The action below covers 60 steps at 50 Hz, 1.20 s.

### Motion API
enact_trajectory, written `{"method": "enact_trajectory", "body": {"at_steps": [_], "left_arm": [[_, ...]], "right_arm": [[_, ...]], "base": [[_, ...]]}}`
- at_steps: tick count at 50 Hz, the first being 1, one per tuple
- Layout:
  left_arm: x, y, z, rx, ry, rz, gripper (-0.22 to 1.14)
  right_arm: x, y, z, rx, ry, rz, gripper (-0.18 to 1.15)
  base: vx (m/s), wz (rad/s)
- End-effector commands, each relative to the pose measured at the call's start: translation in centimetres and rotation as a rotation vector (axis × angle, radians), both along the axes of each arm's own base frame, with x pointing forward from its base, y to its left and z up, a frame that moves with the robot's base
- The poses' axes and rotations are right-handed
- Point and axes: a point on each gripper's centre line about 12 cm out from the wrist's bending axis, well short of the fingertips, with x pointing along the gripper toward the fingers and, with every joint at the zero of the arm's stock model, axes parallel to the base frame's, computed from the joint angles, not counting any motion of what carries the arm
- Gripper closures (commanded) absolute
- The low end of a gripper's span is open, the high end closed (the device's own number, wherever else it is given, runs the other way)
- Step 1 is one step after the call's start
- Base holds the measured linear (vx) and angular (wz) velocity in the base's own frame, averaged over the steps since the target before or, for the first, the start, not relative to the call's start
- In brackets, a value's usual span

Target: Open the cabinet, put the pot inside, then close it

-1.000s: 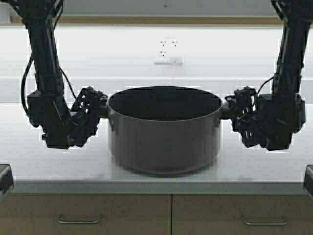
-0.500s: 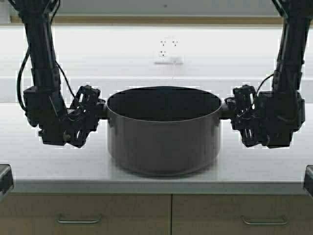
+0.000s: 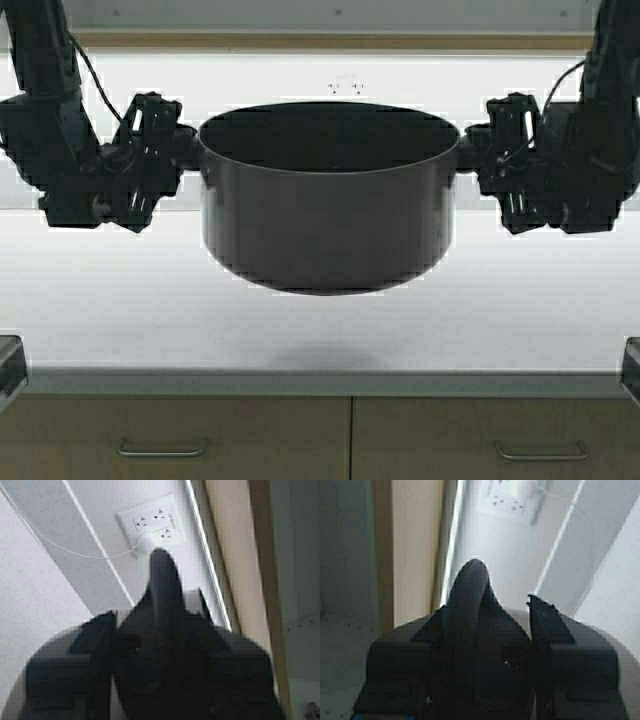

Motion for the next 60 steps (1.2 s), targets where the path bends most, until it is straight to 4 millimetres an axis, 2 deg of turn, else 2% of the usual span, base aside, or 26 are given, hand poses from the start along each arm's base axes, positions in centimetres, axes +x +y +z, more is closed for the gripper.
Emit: {"method": "enact_trajectory", "body": {"at_steps": [1,15,28,39,60], "left_arm": [[-1.7,-0.9,4.3,-0.029,-0.100,-0.023,0.89],[-4.5,-0.6,7.5,-0.057,-0.121,-0.021,0.89],[-5.9,0.2,11.3,-0.075,-0.170,-0.018,0.88],[-6.0,0.1,16.1,-0.057,-0.191,-0.020,0.88],[-4.2,-1.1,25.7,-0.079,-0.166,-0.048,0.88]], "right_arm": [[-1.6,1.0,4.8,0.073,-0.112,0.044,0.89],[-4.5,1.0,7.7,0.090,-0.143,0.055,0.89],[-5.6,1.3,11.7,0.099,-0.175,0.066,0.89],[-6.0,1.5,16.9,0.083,-0.209,0.069,0.89],[-5.4,1.7,27.3,0.035,-0.214,0.054,0.89]], "base": [[0.00,0.00],[0.00,0.00],[0.00,0.00],[0.00,0.00],[0.00,0.00]]}}
